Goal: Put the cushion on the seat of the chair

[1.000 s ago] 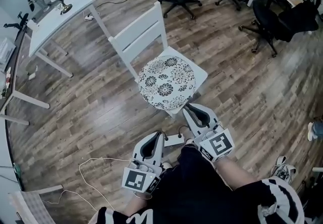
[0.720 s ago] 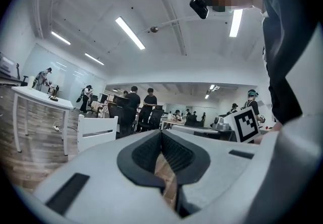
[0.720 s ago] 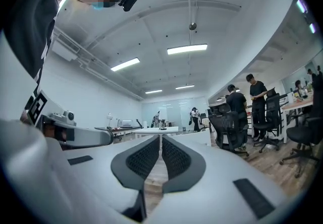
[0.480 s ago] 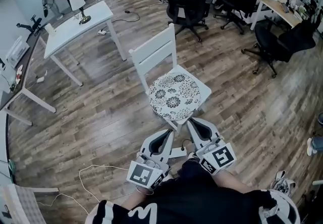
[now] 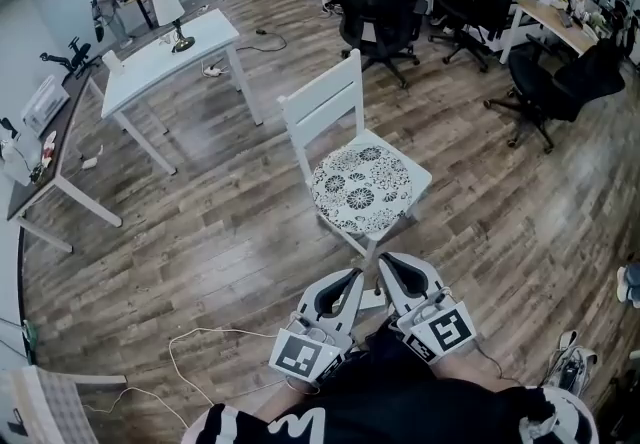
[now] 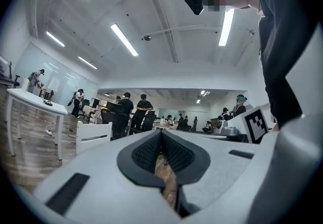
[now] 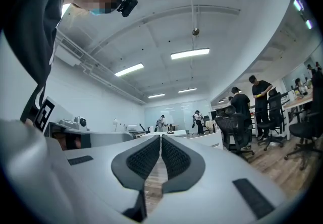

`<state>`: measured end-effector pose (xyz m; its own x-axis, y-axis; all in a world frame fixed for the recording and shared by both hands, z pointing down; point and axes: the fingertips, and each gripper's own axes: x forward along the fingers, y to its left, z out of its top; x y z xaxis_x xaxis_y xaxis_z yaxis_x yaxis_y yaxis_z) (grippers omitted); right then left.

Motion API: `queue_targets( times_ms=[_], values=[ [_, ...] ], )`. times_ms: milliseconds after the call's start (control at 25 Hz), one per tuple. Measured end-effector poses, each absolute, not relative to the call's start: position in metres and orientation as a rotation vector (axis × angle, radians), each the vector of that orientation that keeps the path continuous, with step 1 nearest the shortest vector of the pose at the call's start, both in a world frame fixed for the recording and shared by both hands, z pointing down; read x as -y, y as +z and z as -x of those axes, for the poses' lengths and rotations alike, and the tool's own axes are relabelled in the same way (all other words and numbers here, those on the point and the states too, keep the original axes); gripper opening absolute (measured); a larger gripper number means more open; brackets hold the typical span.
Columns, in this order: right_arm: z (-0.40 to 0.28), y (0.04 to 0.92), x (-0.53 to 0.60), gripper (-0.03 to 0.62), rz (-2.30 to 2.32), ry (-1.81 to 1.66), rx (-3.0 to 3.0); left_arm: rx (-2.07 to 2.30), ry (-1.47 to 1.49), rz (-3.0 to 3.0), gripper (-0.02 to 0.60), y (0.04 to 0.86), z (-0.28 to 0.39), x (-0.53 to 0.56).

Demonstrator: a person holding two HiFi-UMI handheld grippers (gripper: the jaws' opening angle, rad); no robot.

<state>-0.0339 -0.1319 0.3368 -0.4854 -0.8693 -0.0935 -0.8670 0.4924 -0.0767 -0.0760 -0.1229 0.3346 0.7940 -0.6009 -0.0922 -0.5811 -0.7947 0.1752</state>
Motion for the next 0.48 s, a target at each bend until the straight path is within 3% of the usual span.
queue_targets(
  times_ms=[480],
  values=[
    [0.024,0.325,0.098,0.026,1.520,0.031,-2.545,0.870,-0.145,-2.917,0.006,0.331,0.063,0.093]
  ],
)
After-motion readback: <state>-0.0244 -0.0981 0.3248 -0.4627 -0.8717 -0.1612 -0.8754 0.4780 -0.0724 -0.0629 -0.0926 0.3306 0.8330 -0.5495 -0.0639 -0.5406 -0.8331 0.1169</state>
